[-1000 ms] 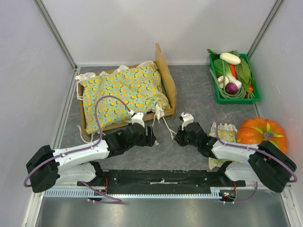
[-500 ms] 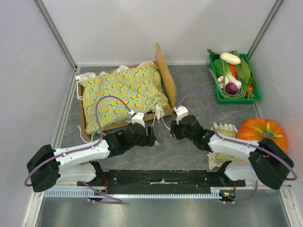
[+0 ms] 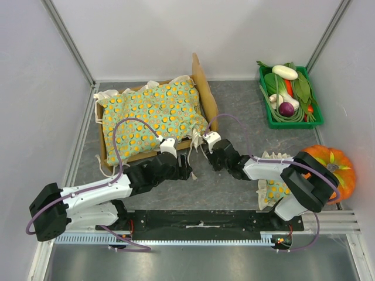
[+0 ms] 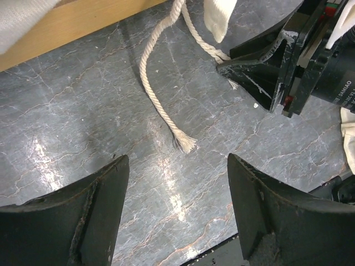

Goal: Set up the pet bed

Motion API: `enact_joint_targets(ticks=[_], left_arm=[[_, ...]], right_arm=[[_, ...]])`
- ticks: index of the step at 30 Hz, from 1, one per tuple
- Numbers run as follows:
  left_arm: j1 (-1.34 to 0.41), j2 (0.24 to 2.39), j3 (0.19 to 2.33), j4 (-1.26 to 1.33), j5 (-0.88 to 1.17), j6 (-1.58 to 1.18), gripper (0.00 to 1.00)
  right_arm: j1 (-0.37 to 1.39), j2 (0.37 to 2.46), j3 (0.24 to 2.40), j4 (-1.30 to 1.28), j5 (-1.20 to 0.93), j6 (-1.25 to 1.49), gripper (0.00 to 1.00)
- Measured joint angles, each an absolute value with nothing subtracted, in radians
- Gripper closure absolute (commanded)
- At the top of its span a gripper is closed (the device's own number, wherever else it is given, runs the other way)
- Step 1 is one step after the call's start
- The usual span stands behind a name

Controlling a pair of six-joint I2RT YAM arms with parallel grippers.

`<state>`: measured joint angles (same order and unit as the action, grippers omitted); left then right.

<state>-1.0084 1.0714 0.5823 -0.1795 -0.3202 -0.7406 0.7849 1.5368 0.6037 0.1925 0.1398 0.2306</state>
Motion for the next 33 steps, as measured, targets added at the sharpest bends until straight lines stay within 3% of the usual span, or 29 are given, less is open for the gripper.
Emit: enact_joint_targets(ticks=[6, 12, 23, 33], left_arm=[[-1.008, 1.071, 0.582, -0.185, -0.337, -0.744, 0.21], [-1.008, 1.101, 0.582, -0.185, -0.342, -0.744, 0.16], [-0.972, 1.222, 0.609, -0.165, -0.311, -0.744, 0.14], [-0.962, 1.433, 0.739, -0.155, -0.280, -0.745, 0.15]], right_arm=[[0.824, 1.536, 0.595, 0.201, 0.168, 0.250, 1.00], [0.875, 1.519, 0.581, 0.187, 0.216, 0.350, 1.00], [0.920, 1.243, 0.425, 0.003, 0.144, 0.551, 1.00], [0.936, 1.223, 0.424, -0.039, 0.076, 0.570, 1.00]])
